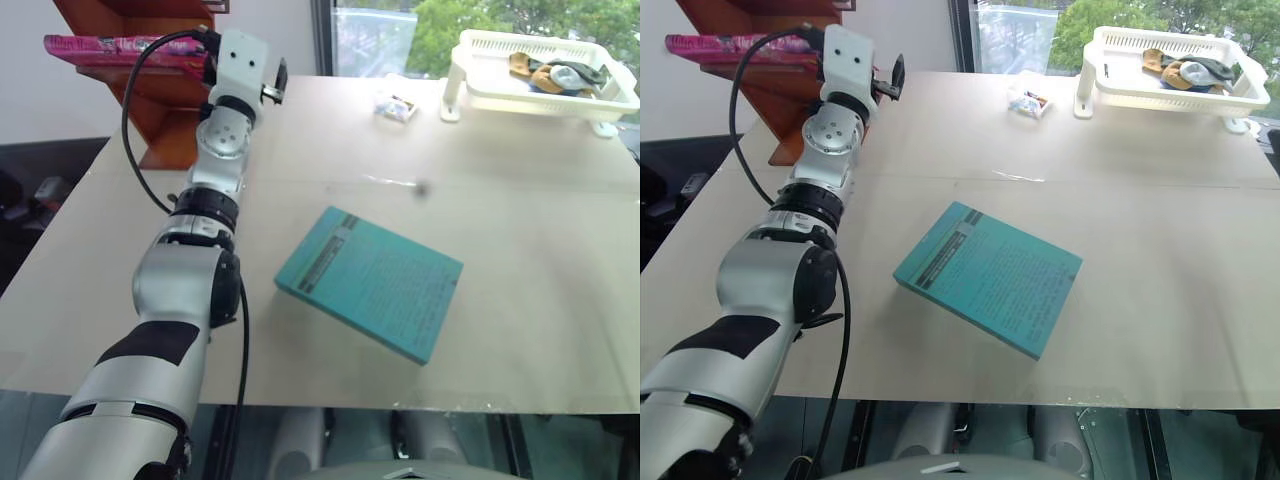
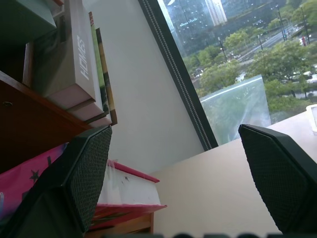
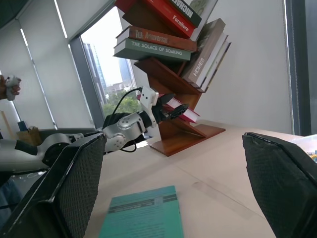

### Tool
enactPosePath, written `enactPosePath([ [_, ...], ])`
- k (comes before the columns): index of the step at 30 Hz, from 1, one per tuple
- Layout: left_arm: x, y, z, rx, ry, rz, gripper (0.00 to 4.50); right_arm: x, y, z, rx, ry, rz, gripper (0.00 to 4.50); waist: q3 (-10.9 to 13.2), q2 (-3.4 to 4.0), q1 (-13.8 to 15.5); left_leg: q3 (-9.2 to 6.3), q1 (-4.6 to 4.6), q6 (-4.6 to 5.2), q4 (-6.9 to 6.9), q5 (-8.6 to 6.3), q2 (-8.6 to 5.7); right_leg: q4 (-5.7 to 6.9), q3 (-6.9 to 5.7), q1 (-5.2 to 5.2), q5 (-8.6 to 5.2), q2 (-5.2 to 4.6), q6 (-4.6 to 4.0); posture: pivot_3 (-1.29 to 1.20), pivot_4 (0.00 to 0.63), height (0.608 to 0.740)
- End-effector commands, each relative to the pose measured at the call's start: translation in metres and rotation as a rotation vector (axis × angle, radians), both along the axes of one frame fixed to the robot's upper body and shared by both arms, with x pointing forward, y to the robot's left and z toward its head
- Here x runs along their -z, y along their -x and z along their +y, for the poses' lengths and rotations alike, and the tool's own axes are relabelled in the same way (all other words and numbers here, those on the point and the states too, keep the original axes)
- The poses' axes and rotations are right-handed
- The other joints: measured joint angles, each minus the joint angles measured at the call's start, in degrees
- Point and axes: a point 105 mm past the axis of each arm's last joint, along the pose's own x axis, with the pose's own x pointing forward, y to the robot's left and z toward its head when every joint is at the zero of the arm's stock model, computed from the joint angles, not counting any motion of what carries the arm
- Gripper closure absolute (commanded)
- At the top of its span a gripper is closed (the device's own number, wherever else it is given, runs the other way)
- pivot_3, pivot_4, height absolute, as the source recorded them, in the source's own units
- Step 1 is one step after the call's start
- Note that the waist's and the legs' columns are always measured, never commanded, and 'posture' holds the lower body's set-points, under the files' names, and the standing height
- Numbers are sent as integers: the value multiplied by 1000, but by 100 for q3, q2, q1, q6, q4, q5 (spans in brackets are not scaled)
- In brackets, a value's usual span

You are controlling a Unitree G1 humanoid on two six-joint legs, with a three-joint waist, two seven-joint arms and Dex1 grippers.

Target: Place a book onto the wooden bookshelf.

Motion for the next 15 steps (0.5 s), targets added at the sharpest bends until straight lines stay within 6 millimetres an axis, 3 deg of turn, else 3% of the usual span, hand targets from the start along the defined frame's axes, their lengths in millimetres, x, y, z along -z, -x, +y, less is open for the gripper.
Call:
enactPosePath([
  [1,-33,23,-20,201,-53,-161,56,-10,6,0,7,21,-47,0,0,0,13,0,-1,-1,0,1,0,-1,0,0,0,0,0,0,150,740],
  [7,-14,52,-15,405,-105,-123,56,-3,10,-3,29,27,-23,0,-1,2,5,2,0,-6,-8,3,1,-10,2,3,0,-2,0,0,150,740],
  [12,35,80,15,519,-72,171,56,6,12,-4,40,31,12,0,-3,5,-22,4,6,-3,-7,2,6,-5,8,5,0,2,-1,0,150,740],
  [15,65,95,38,473,-66,342,56,12,10,-4,49,42,37,0,-4,7,-31,4,13,5,-9,-3,8,-6,10,10,0,3,-1,0,150,740],
])
